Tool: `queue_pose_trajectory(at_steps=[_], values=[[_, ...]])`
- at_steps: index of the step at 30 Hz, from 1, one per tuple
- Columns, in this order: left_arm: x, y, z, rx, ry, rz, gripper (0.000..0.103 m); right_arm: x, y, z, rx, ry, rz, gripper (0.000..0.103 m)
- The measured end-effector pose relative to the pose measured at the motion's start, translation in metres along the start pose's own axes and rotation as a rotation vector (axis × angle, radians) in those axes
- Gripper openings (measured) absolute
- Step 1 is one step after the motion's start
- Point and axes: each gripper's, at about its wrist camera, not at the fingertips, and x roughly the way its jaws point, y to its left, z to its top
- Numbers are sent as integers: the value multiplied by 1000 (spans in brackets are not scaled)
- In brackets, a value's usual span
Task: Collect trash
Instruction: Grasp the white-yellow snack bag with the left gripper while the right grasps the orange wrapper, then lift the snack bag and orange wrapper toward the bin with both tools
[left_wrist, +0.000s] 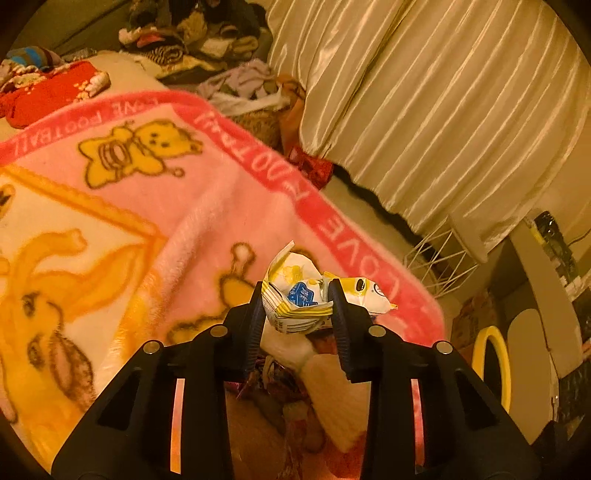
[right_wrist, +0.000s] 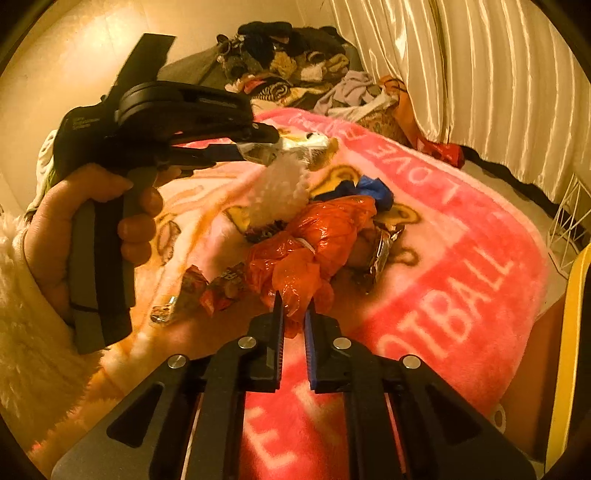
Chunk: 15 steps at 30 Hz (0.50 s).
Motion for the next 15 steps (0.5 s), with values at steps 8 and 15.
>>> queue_pose_trajectory(at_steps=[8,15], values=[[-34,-4,1,9,-43,-21,27,-25,-3,-8,4,-38,-8,9],[-42,-11,-8,31,-41,-25,27,-44,-8,-4,13,-85,-25,9]])
